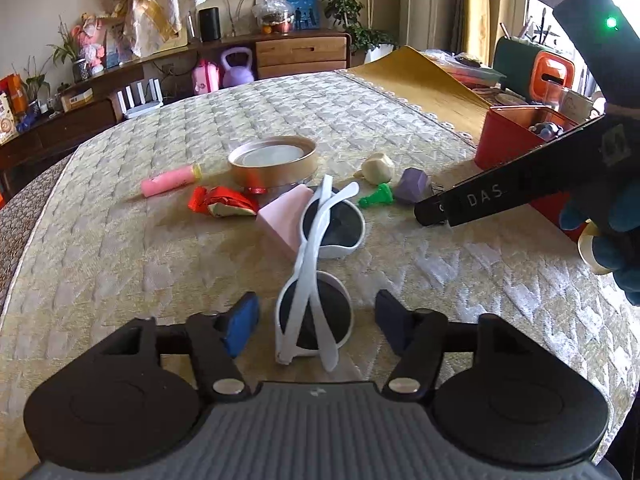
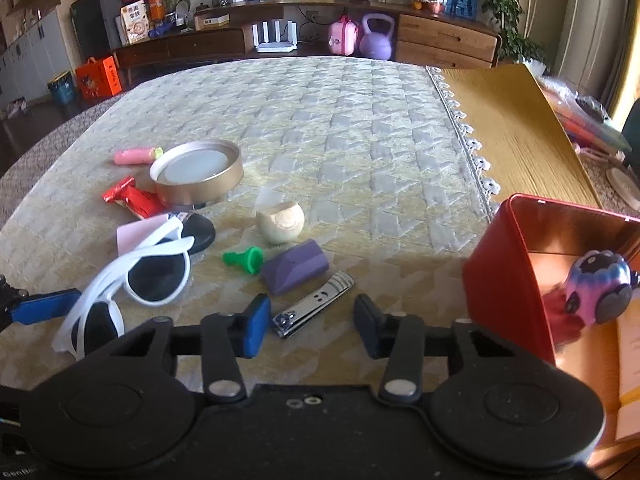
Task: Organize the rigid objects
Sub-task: 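Grasp the white sunglasses with the left tool while the right tool grasps the nail clipper, then carry the sunglasses and the nail clipper into the red tin box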
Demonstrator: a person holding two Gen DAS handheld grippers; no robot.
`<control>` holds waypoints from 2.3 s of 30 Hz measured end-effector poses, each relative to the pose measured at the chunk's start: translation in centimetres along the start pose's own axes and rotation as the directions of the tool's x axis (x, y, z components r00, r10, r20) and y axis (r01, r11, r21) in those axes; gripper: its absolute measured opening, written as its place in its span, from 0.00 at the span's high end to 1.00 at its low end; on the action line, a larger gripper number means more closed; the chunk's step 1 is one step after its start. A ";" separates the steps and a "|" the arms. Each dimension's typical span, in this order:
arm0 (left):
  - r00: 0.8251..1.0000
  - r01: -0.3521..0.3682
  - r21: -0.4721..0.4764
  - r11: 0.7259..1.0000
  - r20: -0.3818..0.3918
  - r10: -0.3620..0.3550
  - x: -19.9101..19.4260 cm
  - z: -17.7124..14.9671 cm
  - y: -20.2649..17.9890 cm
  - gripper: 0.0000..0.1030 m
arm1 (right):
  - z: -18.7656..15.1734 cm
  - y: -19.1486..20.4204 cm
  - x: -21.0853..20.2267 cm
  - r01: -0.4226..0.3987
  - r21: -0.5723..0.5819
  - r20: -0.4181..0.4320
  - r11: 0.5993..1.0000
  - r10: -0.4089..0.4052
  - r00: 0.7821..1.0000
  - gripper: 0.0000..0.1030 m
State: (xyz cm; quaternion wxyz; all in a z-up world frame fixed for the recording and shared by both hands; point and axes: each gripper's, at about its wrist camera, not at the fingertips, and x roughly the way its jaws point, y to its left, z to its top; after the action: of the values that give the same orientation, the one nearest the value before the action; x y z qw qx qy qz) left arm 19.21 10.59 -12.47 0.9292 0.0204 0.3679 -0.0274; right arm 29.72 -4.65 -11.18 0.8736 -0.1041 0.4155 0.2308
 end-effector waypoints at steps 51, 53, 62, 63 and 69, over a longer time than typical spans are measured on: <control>0.982 0.049 0.018 0.999 0.181 -0.052 -8.5 8.5 -8.0 0.80 | -4.9 -9.3 -16.0 -0.031 0.140 0.214 0.990 0.000 0.977 0.90; 0.979 0.068 0.035 0.997 0.193 -0.073 -8.9 9.0 -9.4 0.80 | -5.2 -10.1 -16.3 -0.017 0.153 0.216 0.988 -0.017 0.976 0.90; 0.970 0.143 0.063 0.988 0.189 -0.153 -8.4 10.5 -14.2 0.80 | -6.4 -13.6 -17.6 0.018 0.198 0.226 0.980 -0.064 0.972 0.90; 0.970 0.148 0.067 0.987 0.185 -0.158 -8.2 10.7 -14.8 0.80 | -6.6 -14.0 -17.6 0.021 0.202 0.225 0.979 -0.068 0.972 0.90; 0.974 0.130 0.124 0.984 0.170 -0.150 -6.7 11.2 -18.4 0.80 | -7.1 -16.0 -17.6 0.031 0.229 0.216 0.973 -0.082 0.973 0.90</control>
State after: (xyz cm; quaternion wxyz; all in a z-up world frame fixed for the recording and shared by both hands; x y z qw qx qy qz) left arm 20.80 -8.18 -0.05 0.9516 0.0438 0.2815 -0.1151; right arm 23.12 -26.85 -2.25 0.9273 0.0101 0.3345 0.1677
